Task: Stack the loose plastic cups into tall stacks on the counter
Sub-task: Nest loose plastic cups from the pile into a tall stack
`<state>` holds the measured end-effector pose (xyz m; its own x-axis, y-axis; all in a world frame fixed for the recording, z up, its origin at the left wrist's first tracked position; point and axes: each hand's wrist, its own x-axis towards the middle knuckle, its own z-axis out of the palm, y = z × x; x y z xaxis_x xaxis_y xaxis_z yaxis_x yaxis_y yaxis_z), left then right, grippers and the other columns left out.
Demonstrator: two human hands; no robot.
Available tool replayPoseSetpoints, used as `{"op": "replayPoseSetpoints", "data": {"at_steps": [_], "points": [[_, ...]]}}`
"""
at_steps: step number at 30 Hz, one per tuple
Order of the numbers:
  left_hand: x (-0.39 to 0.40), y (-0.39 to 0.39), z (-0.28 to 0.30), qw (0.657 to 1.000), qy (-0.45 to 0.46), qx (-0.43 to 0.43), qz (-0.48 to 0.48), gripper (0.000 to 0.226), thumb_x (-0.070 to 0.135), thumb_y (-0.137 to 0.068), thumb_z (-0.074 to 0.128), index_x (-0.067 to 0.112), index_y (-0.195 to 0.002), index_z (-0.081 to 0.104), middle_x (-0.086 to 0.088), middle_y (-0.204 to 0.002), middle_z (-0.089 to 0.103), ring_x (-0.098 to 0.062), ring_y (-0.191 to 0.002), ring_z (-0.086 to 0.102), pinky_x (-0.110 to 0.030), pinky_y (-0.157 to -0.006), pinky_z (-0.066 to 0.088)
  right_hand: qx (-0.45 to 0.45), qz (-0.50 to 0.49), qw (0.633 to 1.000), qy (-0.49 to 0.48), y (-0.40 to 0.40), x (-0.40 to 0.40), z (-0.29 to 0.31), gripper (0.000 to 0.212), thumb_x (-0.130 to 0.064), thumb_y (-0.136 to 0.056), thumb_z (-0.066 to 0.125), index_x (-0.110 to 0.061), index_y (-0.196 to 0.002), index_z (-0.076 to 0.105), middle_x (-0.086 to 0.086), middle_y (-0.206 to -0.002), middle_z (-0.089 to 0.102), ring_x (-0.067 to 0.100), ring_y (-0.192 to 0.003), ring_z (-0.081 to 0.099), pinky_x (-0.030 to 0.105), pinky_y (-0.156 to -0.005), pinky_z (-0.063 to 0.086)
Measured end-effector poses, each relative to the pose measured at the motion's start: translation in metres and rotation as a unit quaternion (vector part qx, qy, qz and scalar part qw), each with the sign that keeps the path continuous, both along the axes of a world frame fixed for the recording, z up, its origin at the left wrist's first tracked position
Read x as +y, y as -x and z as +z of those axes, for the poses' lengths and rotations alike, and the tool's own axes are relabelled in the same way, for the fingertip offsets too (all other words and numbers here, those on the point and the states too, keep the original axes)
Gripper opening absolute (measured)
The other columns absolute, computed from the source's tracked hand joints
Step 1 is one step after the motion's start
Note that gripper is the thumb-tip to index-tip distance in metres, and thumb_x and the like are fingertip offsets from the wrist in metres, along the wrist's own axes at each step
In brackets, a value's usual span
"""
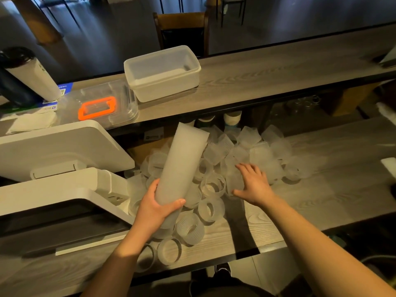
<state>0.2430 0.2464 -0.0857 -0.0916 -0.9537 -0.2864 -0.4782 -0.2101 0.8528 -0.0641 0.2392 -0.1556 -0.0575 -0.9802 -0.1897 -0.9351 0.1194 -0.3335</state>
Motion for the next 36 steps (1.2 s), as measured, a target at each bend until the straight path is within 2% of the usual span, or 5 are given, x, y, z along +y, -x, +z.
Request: {"op": "replayPoseSetpoints", "data": {"at_steps": [9, 16, 23, 27, 36], "points": [[-0.006, -0.001, -0.004, 1.0, -0.004, -0.001, -0.004, 0.092, 0.065, -0.048, 0.08, 0.038, -0.127, 0.04, 0.016, -0.115, 0.051, -0.006, -0.101, 0.055, -0.024, -0.071, 0.049, 0.154, 0.073, 0.985, 0.011, 0.004, -0.004, -0.037, 0.09, -0.056, -0.074, 0.078, -0.027, -0.148, 0.037, 0.016, -0.165, 0.009, 0.035, -0.153, -0.005, 0.056, -0.119, -0.013], [-0.011, -0.001, -0.006, 1.0, 0.006, -0.006, -0.001, 0.08, 0.047, -0.063, 0.083, 0.035, -0.128, 0.039, 0.015, -0.116, 0.05, -0.007, -0.101, 0.054, -0.02, -0.069, 0.047, 0.16, 0.061, 0.984, 0.045, 0.011, -0.001, -0.045, 0.064, -0.044, -0.07, 0.085, -0.024, -0.124, 0.057, 0.016, -0.16, 0.028, 0.036, -0.152, 0.013, 0.056, -0.122, 0.002], [-0.009, -0.003, -0.009, 1.0, 0.002, -0.012, -0.004, 0.09, 0.06, -0.055, 0.087, 0.038, -0.127, 0.039, 0.017, -0.116, 0.05, -0.008, -0.103, 0.054, -0.024, -0.072, 0.049, -0.183, -0.067, 0.978, 0.077, 0.006, 0.0, 0.004, 0.062, -0.032, -0.079, 0.078, -0.019, -0.133, 0.051, 0.0, -0.132, 0.053, 0.013, -0.122, 0.047, 0.029, -0.099, 0.041], [-0.008, -0.004, -0.009, 1.0, 0.011, -0.023, -0.012, 0.095, 0.067, -0.048, 0.08, 0.039, -0.129, 0.039, 0.017, -0.118, 0.05, -0.006, -0.103, 0.054, -0.024, -0.073, 0.049, -0.436, -0.174, 0.876, 0.11, -0.002, -0.007, 0.039, 0.05, -0.032, -0.079, 0.082, -0.028, -0.121, 0.054, -0.007, -0.119, 0.061, 0.014, -0.11, 0.061, 0.04, -0.094, 0.056], [-0.006, -0.007, -0.01, 0.996, 0.032, -0.067, -0.045, 0.093, 0.055, -0.058, 0.088, 0.039, -0.135, 0.04, 0.015, -0.122, 0.05, -0.005, -0.106, 0.052, -0.029, -0.08, 0.049, -0.626, -0.213, 0.726, 0.186, -0.012, -0.035, 0.105, 0.065, -0.043, -0.077, 0.079, -0.027, -0.133, 0.05, 0.004, -0.126, 0.06, 0.021, -0.118, 0.062, 0.039, -0.091, 0.057]]}}
